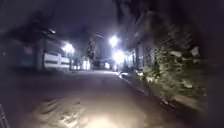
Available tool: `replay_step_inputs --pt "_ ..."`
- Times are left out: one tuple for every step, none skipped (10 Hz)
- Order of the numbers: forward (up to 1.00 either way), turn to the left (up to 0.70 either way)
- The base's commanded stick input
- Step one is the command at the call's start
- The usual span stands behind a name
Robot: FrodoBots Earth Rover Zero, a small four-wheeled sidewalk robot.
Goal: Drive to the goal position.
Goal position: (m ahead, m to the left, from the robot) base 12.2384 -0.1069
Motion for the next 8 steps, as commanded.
replay_step_inputs --pt "0.7 0.0" --pt "0.7 0.0" --pt "0.7 0.0" --pt "0.7 0.0" --pt "0.7 0.0" --pt "0.7 0.0" --pt "0.7 0.0" --pt "0.7 0.0"
